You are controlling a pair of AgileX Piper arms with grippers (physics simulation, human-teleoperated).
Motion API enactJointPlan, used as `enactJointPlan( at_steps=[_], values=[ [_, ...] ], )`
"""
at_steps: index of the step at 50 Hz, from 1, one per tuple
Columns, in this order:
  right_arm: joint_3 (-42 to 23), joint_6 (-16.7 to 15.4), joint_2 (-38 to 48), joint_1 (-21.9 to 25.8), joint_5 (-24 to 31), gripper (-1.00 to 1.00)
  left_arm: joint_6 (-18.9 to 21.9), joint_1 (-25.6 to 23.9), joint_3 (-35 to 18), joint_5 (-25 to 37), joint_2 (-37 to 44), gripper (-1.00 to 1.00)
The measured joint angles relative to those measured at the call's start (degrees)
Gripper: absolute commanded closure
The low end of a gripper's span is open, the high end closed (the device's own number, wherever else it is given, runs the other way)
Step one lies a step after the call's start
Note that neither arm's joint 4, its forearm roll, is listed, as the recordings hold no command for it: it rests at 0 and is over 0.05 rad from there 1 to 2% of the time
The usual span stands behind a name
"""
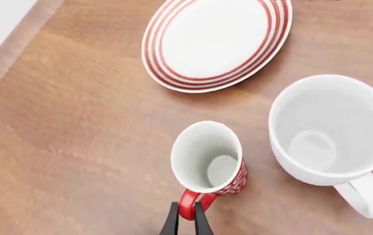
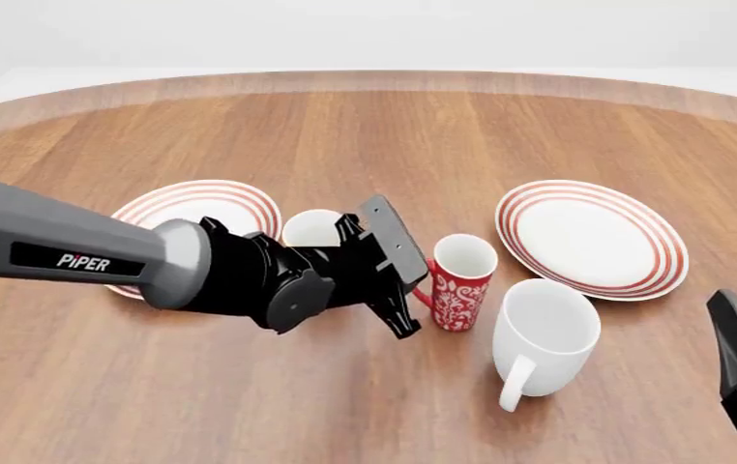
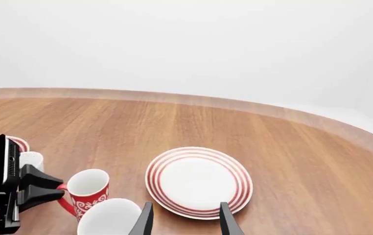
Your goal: Put the red mug on the left plate.
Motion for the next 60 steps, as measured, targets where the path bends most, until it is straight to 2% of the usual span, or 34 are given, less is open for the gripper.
enactJointPlan(
  at_steps=[33, 60],
  values=[
    [0.0, -0.3, -0.1, -0.3, -0.1, -1.0, -2.0, 0.9, 0.8, -0.4, -2.5, 1.0],
    [-0.1, -0.4, -0.2, -0.3, 0.2, -1.0, -2.7, 1.9, 3.4, -0.8, -7.8, 1.0]
  ],
)
